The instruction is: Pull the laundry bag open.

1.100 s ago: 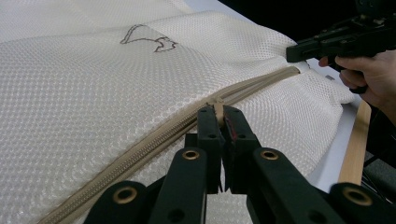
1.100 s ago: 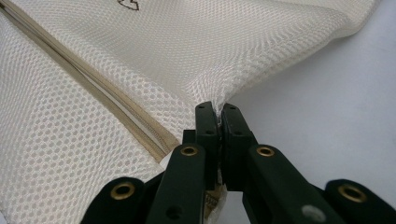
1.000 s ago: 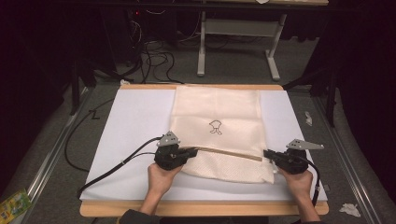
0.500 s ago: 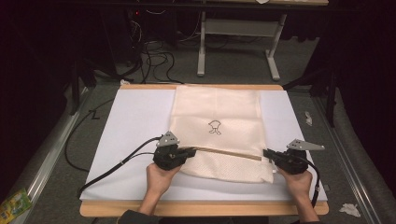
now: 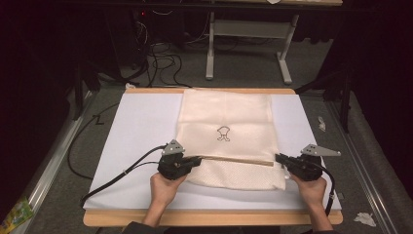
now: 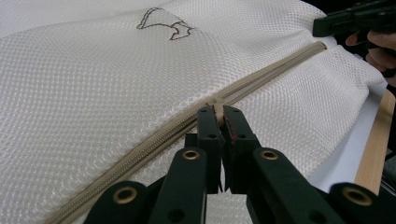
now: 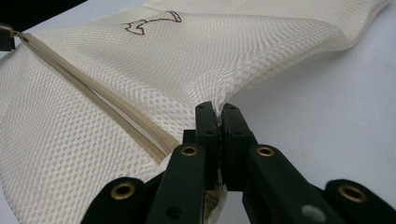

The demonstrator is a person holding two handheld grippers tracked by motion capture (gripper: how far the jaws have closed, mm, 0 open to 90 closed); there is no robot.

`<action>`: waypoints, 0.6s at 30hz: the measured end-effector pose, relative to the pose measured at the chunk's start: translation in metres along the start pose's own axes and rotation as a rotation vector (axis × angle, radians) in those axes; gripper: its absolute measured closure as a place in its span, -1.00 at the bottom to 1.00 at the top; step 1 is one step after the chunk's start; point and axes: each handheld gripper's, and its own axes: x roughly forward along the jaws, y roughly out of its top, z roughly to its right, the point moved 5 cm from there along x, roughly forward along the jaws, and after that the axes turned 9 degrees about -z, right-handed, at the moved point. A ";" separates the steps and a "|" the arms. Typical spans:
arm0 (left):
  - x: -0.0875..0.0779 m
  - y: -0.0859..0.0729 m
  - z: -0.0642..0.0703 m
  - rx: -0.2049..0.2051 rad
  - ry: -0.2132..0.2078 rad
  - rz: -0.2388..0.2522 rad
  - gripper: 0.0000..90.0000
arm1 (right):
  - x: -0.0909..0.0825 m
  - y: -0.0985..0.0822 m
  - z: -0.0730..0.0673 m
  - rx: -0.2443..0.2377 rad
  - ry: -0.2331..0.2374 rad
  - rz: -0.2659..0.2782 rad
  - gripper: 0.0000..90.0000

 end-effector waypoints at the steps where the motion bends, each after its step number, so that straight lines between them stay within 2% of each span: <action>1: 0.000 0.000 0.000 0.000 0.000 0.000 0.94 | 0.000 0.000 0.000 -0.001 0.003 -0.001 0.97; 4: -0.001 0.001 0.000 -0.001 -0.004 0.006 0.94 | 0.001 0.000 0.000 0.001 0.003 -0.001 0.97; 6: -0.002 0.000 -0.001 -0.001 0.008 0.006 0.94 | 0.000 0.000 0.000 -0.004 -0.007 -0.002 0.97; 8: -0.005 -0.001 -0.004 -0.016 -0.009 0.016 0.94 | 0.000 -0.001 0.002 0.003 -0.006 -0.005 0.97; 9: -0.006 -0.001 -0.005 -0.019 -0.001 0.016 0.94 | 0.000 -0.001 0.002 0.008 0.003 -0.003 0.97; 13: -0.009 -0.003 -0.008 -0.017 0.033 0.009 0.94 | 0.001 -0.001 0.001 -0.006 -0.015 -0.009 0.97; 18: -0.023 -0.007 -0.017 -0.045 0.052 0.035 0.94 | -0.001 -0.005 0.008 0.012 -0.032 -0.013 0.97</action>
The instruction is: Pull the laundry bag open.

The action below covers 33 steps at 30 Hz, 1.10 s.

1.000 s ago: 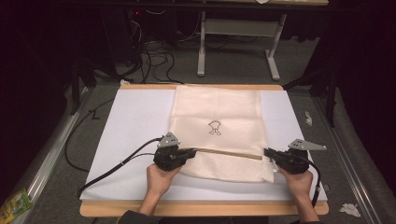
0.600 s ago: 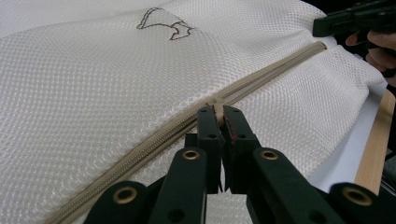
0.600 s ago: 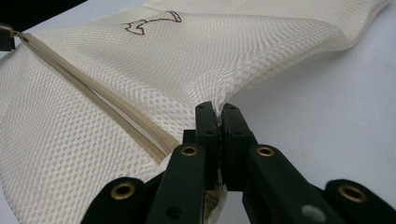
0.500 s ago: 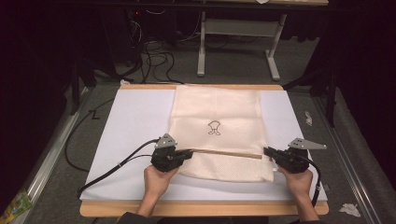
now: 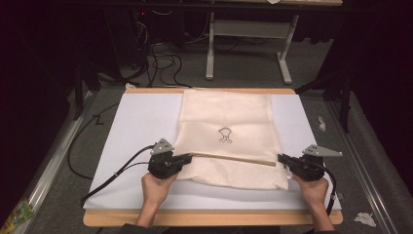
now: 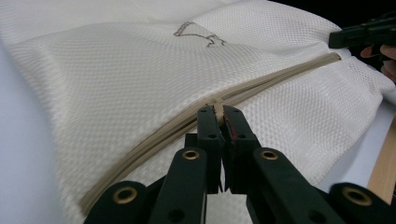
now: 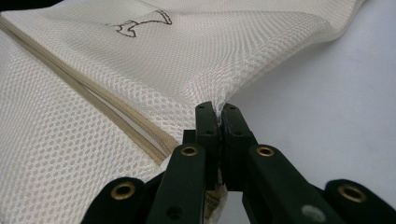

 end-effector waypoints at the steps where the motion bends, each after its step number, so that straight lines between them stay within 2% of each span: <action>1: -0.002 -0.001 -0.001 0.002 0.002 0.000 0.94 | 0.000 0.000 0.000 -0.003 -0.001 -0.001 0.97; 9: -0.006 0.000 -0.005 -0.005 0.008 0.015 0.94 | 0.000 0.003 -0.002 -0.004 0.003 -0.001 0.97; 14: -0.010 0.001 -0.007 -0.003 0.029 0.020 0.94 | -0.001 0.004 -0.001 -0.007 0.003 0.000 0.97; 23: -0.018 -0.002 -0.015 -0.024 0.037 0.037 0.94 | 0.000 0.004 0.003 0.007 0.000 -0.003 0.97; 30: -0.020 -0.001 -0.017 -0.023 0.037 0.045 0.94 | 0.000 0.006 0.003 0.006 0.000 0.003 0.97; 33: -0.021 -0.002 -0.018 -0.022 0.051 0.045 0.94 | -0.001 0.007 0.002 0.001 -0.001 0.003 0.97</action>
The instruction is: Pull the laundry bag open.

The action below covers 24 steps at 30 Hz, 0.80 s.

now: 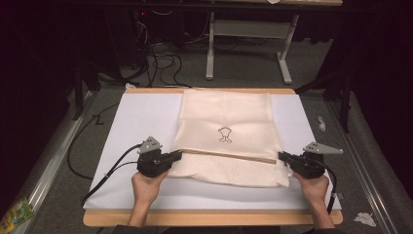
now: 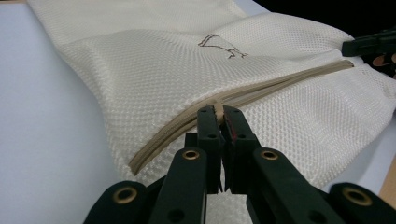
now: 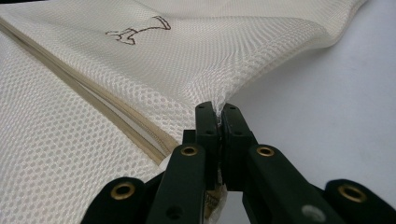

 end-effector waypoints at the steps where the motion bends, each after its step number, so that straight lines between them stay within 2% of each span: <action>1: -0.001 0.000 -0.001 -0.004 -0.001 0.003 0.94 | 0.000 0.000 0.000 0.003 -0.012 -0.001 0.97; 24: -0.014 -0.005 -0.016 -0.020 0.036 0.005 0.94 | -0.001 0.005 0.003 0.001 -0.016 -0.003 0.97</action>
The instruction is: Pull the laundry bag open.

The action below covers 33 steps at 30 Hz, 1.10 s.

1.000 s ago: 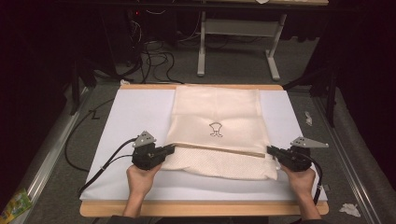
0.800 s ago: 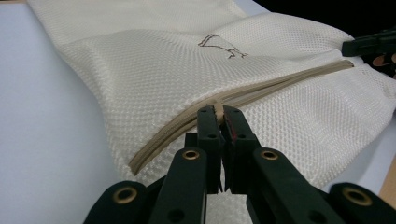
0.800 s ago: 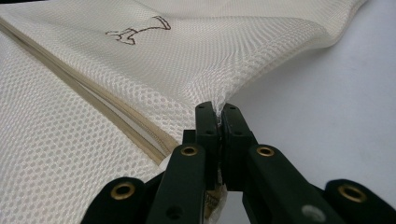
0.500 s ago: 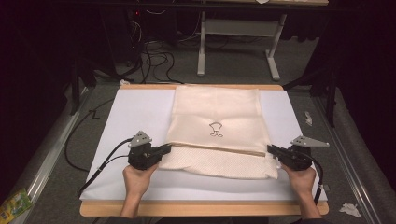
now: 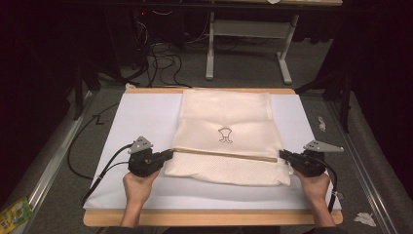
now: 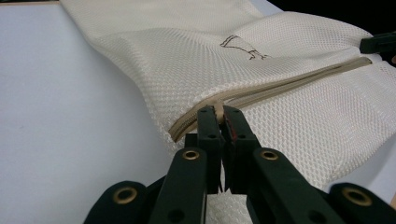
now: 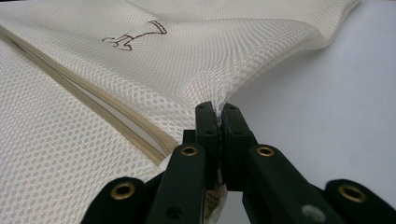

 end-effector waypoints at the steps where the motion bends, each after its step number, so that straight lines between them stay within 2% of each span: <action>1: -0.001 0.000 -0.001 -0.001 0.001 -0.002 0.94 | 0.000 0.001 0.000 -0.004 -0.006 0.000 0.97; 22: -0.009 0.001 -0.011 -0.007 0.039 0.001 0.94 | -0.004 0.012 0.001 -0.015 -0.014 0.014 0.97; 25: -0.010 0.002 -0.011 -0.013 0.038 0.006 0.94 | -0.004 0.015 0.001 -0.016 -0.015 0.020 0.97; 29: -0.009 0.005 -0.012 -0.026 0.017 0.023 0.94 | -0.003 0.018 0.002 -0.017 -0.023 0.011 0.97; 33: -0.005 0.006 -0.014 -0.026 0.020 0.038 0.93 | 0.000 0.019 0.004 -0.010 -0.025 0.007 0.96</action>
